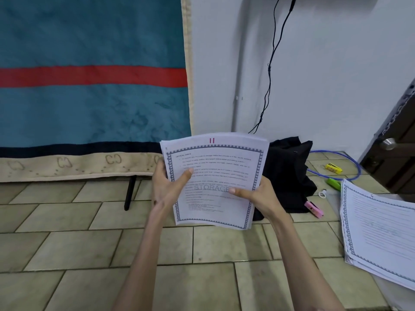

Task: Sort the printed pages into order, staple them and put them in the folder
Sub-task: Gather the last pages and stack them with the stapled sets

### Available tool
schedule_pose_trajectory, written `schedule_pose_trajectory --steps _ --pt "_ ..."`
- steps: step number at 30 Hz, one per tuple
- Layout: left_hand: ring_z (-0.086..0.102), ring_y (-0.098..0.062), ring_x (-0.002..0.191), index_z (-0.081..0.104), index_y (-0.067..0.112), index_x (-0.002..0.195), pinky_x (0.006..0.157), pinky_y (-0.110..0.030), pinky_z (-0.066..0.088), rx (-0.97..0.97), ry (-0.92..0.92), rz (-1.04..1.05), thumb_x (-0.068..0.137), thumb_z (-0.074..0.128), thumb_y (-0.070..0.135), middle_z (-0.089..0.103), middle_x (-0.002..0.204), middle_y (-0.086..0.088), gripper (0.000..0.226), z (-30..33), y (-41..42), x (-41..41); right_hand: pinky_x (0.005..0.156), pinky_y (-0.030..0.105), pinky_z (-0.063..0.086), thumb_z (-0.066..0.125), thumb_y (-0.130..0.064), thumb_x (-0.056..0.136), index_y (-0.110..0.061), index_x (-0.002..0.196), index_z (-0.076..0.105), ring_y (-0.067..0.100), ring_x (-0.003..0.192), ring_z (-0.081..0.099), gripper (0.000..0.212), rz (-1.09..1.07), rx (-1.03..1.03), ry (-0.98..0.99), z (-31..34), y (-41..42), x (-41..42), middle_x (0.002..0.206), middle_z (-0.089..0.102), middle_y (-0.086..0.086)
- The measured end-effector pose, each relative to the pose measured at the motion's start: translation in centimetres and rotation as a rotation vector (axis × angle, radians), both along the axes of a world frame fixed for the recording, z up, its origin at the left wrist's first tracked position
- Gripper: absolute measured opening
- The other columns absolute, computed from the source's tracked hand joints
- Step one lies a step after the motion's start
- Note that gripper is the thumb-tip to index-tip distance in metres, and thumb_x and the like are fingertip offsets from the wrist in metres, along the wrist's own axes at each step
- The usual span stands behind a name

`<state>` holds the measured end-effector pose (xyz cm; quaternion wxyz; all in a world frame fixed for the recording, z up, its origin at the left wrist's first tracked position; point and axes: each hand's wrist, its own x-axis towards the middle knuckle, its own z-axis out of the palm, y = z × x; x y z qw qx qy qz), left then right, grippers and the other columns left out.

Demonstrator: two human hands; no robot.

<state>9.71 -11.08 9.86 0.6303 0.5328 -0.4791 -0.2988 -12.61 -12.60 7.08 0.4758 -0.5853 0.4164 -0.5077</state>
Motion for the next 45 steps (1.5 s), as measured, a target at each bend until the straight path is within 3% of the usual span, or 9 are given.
schedule_pose_trajectory --steps 7,14,21,25,29,34,39,42,45 --pt "0.063 0.005 0.076 0.064 0.024 0.091 0.058 -0.006 0.051 0.176 -0.027 -0.157 0.076 0.075 0.018 0.067 0.086 0.014 0.019 -2.6 -0.1 0.7 0.07 0.019 0.055 0.08 0.0 0.067 -0.017 0.094 0.071 0.009 0.09 0.071 0.032 -0.001 0.141 -0.081 -2.5 0.2 0.8 0.095 0.075 -0.006" --pt "0.067 -0.012 0.08 0.067 0.028 0.077 0.076 -0.031 0.055 0.31 0.057 -0.102 0.07 0.08 0.027 0.069 0.078 0.011 0.015 -5.2 -0.5 0.6 0.074 0.025 0.057 0.079 0.001 0.069 -0.013 0.096 0.071 0.015 0.093 0.071 0.032 0.009 0.194 -0.132 -3.7 0.4 1.4 0.101 0.074 0.0" --pt "0.067 -0.017 0.082 0.067 0.025 0.077 0.076 -0.03 0.055 0.315 0.048 -0.082 0.073 0.078 0.023 0.068 0.077 0.009 0.013 -6.7 -0.3 0.5 0.084 0.034 0.056 0.081 -0.001 0.067 -0.017 0.095 0.071 0.018 0.097 0.07 0.034 -0.017 0.24 -0.083 -4.8 0.3 1.4 0.104 0.073 0.001" --pt "0.068 -0.014 0.078 0.068 0.026 0.071 0.076 -0.033 0.056 0.353 0.035 -0.069 0.068 0.082 0.026 0.068 0.066 0.015 0.015 -7.1 -0.5 0.8 0.081 0.03 0.057 0.08 0.0 0.068 -0.017 0.094 0.071 0.017 0.096 0.07 0.033 -0.018 0.235 -0.074 -4.7 0.3 1.3 0.104 0.073 0.0" --pt "0.061 0.001 0.069 0.063 0.028 0.07 0.063 -0.019 0.052 0.35 0.022 -0.098 0.065 0.084 0.018 0.063 0.067 0.017 0.024 -6.8 -0.2 0.8 0.082 0.032 0.057 0.082 -0.002 0.066 -0.017 0.094 0.072 0.016 0.095 0.07 0.033 -0.017 0.244 -0.073 -4.7 0.4 1.4 0.102 0.074 0.0" --pt "0.063 -0.003 0.071 0.065 0.028 0.07 0.068 -0.025 0.054 0.364 0.012 -0.111 0.06 0.087 0.018 0.065 0.059 0.022 0.026 -7.1 -0.5 1.1 0.075 0.026 0.057 0.08 -0.001 0.068 -0.018 0.09 0.072 0.014 0.09 0.071 0.029 -0.037 0.244 -0.095 -4.8 0.5 1.5 0.095 0.075 -0.005" --pt "0.067 -0.014 0.081 0.069 0.022 0.081 0.071 -0.022 0.054 0.353 0.031 -0.17 0.067 0.083 0.018 0.068 0.078 0.011 0.021 -7.6 -0.7 0.9 0.067 0.018 0.055 0.078 0.0 0.071 -0.02 0.09 0.069 0.004 0.083 0.071 0.029 -0.042 0.221 -0.084 -4.8 0.6 1.6 0.092 0.073 -0.01" --pt "0.062 -0.001 0.073 0.069 0.012 0.097 0.057 -0.007 0.05 0.367 0.005 -0.245 0.074 0.077 0.017 0.066 0.088 0.004 0.025 -7.1 -0.9 0.5 0.069 0.019 0.056 0.08 -0.004 0.07 -0.022 0.09 0.069 0.005 0.085 0.071 0.029 -0.05 0.213 -0.033 -4.3 0.4 0.6 0.094 0.073 -0.009" --pt "0.062 0.001 0.074 0.067 0.02 0.09 0.057 -0.008 0.051 0.389 0.015 -0.374 0.082 0.069 0.024 0.067 0.09 0.002 0.01 -6.1 -1.5 -0.4 0.072 0.024 0.057 0.082 -0.007 0.068 -0.021 0.094 0.069 0.011 0.089 0.071 0.032 -0.037 0.246 0.006 -3.7 0.3 -1.6 0.099 0.073 -0.005"
